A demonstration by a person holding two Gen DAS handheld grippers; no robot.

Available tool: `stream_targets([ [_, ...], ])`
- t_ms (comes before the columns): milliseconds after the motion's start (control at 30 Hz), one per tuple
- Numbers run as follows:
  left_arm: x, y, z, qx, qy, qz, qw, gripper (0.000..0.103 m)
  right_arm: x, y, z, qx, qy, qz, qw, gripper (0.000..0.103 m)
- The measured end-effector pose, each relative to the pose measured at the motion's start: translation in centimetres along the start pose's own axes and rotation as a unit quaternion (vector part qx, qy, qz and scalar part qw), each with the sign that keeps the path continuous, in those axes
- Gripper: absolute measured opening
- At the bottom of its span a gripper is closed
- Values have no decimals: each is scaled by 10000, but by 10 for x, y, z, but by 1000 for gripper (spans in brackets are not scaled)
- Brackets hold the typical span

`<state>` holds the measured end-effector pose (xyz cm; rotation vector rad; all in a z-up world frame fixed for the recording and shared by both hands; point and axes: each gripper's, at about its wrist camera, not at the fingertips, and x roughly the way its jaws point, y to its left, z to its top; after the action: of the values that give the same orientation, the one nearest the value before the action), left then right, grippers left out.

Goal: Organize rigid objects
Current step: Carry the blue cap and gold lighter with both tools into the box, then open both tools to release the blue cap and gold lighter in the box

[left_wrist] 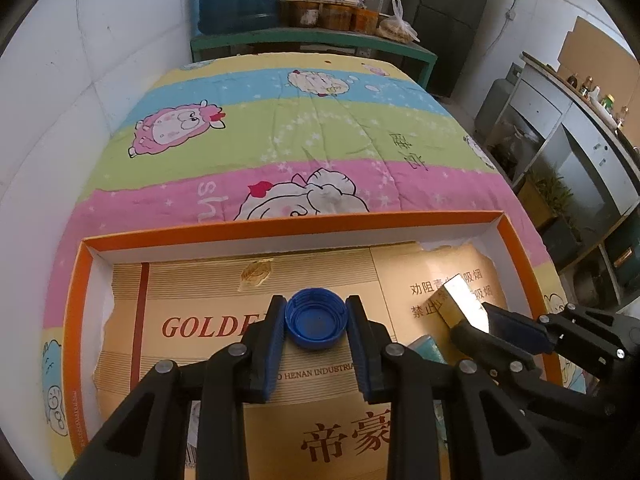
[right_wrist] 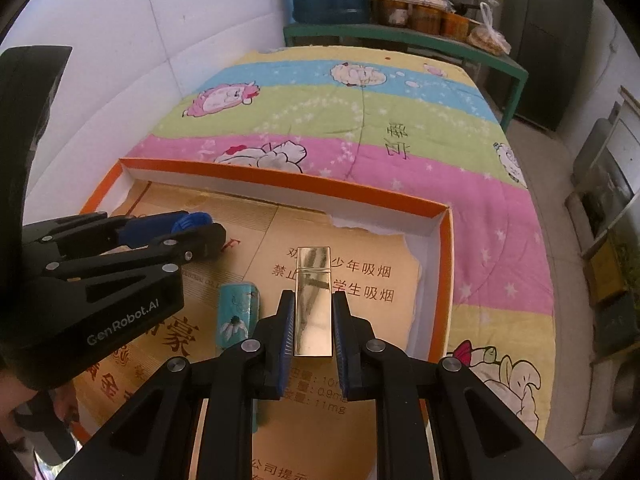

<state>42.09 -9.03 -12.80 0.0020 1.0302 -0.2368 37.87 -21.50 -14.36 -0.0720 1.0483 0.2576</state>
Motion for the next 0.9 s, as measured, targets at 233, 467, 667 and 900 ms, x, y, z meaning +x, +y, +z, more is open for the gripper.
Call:
stream_targets([
  [233,0,5,3,-114,25,-259,9996,41,6,-2,4,84,134,95,9998,27],
  [467,-20,7,3,-155,-340,-416,9984,50,-8,-3,-1,127,-134,99,9998,39],
  [667,-51,6,0,-163,-685,-537,9961,50,-29,-5,-3,289,-461,123,9984,39],
  [900,-83,-2,-8,-36,-900,-636,9939,50,-52,9,-8,258,-573,110,9980,39],
])
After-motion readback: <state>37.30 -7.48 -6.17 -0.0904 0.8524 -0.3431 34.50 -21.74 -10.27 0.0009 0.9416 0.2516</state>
